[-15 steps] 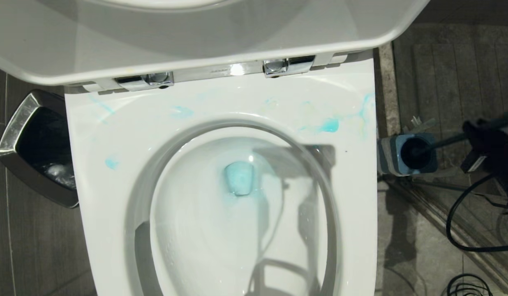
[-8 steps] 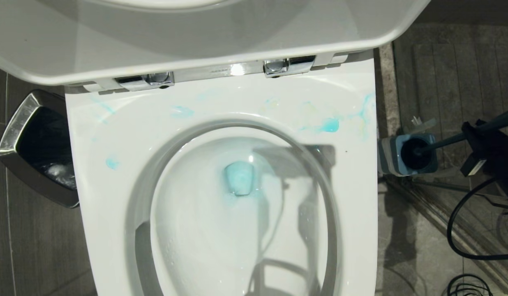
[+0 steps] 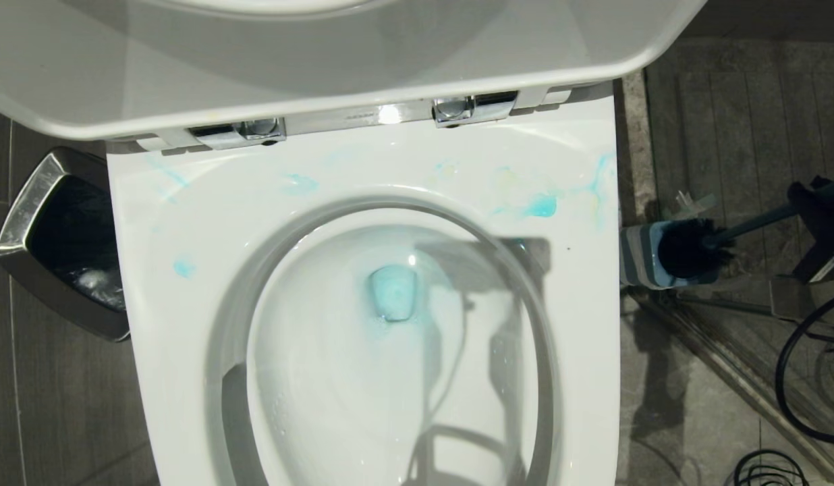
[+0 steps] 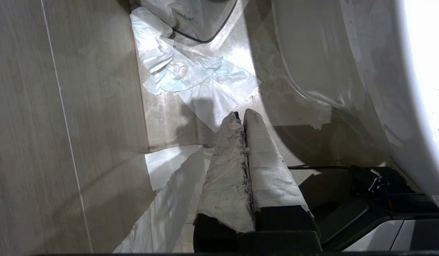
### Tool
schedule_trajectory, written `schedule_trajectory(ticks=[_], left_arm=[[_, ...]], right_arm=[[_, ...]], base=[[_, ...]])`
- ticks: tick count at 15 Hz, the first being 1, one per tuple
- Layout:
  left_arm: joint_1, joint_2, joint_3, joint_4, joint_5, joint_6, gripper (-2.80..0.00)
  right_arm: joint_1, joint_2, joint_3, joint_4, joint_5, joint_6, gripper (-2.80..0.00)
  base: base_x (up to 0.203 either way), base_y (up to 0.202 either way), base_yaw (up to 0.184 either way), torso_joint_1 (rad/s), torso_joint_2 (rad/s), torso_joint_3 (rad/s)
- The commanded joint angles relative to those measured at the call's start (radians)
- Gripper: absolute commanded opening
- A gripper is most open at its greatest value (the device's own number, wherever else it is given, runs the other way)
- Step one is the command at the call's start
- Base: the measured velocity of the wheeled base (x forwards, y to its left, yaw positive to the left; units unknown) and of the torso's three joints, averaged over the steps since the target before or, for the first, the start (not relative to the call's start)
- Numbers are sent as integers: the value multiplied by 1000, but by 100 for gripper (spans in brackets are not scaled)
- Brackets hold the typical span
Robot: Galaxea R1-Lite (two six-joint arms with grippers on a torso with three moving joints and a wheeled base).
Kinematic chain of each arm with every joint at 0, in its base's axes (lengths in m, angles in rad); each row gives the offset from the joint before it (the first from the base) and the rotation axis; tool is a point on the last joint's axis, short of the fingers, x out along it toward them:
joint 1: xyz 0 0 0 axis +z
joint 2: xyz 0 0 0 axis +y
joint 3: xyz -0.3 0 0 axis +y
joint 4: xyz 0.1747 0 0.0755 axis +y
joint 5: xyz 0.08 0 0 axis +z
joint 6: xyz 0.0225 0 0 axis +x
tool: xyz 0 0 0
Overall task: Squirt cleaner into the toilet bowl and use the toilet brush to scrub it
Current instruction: Scrub the toilet bowl
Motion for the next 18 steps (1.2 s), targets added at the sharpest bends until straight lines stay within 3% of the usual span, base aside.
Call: schedule_trajectory(ticks=[1, 5, 10, 18], left_arm=[[0, 1, 0, 0, 0, 0, -280], [0, 1, 0, 0, 0, 0, -280], [0, 1, -1, 0, 0, 0, -280], [0, 1, -2, 0, -2, 3, -280]], right_arm=[[0, -141, -81, 195, 3, 22, -280], [2, -254, -226, 480, 32, 91, -280], [12, -277, -452, 726, 47, 138, -280], [70, -281, -548, 813, 43, 128, -280]], base=[[0, 0, 0, 0, 0, 0], [0, 0, 0, 0, 0, 0], [0, 0, 0, 0, 0, 0], [0, 0, 0, 0, 0, 0]])
